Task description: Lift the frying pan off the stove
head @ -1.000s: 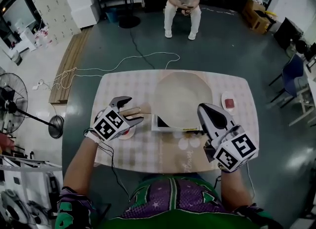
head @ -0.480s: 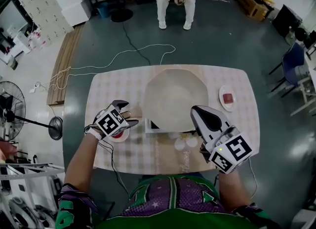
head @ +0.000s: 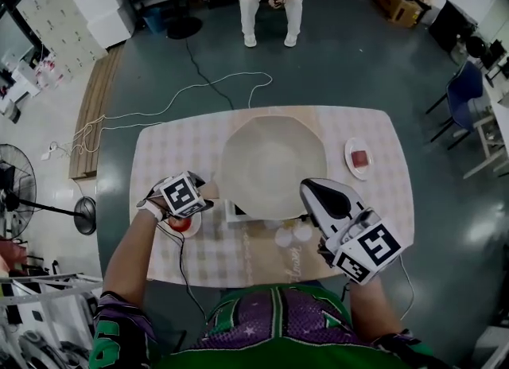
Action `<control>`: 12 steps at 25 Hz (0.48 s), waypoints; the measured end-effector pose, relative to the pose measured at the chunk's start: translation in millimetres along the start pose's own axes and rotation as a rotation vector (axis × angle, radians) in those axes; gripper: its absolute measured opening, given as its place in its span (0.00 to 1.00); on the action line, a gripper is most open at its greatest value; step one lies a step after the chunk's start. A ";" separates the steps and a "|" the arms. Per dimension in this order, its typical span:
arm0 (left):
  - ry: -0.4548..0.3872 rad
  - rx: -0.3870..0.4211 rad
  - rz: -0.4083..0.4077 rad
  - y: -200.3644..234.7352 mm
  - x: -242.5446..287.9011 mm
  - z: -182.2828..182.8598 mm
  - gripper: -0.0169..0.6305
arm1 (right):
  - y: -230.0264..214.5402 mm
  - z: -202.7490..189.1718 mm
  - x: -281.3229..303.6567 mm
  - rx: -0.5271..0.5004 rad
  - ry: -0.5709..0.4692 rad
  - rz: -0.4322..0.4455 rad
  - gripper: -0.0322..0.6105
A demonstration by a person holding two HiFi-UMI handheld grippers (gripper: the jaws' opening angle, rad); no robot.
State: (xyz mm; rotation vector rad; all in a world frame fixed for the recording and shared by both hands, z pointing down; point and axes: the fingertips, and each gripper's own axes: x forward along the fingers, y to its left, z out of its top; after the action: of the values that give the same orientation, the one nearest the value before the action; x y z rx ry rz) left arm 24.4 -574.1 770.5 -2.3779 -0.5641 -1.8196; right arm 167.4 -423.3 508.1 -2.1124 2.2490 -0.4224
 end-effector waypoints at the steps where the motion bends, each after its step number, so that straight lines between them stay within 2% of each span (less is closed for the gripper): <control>1: 0.017 0.016 -0.024 -3.4 0.8 -1.5 0.41 | -0.5 0.1 -1.2 0.001 -0.001 -0.002 0.06; 3: 0.037 0.054 -0.057 -10.6 1.6 -1.6 0.27 | -1.2 -0.3 -3.9 0.007 -0.005 -0.007 0.06; 4: 0.041 0.063 -0.063 -12.6 2.3 -1.6 0.24 | -1.5 -1.3 -4.7 0.012 -0.006 -0.008 0.06; 12: 0.005 0.018 -0.069 -25.7 1.6 1.8 0.24 | -1.7 -9.5 -11.4 0.017 0.005 -0.017 0.06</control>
State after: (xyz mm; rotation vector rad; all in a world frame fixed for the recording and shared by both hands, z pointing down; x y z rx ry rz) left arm 17.5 -549.4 767.8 -2.3696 -0.6670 -1.8390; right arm 168.0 -410.6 515.7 -2.1266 2.2232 -0.4455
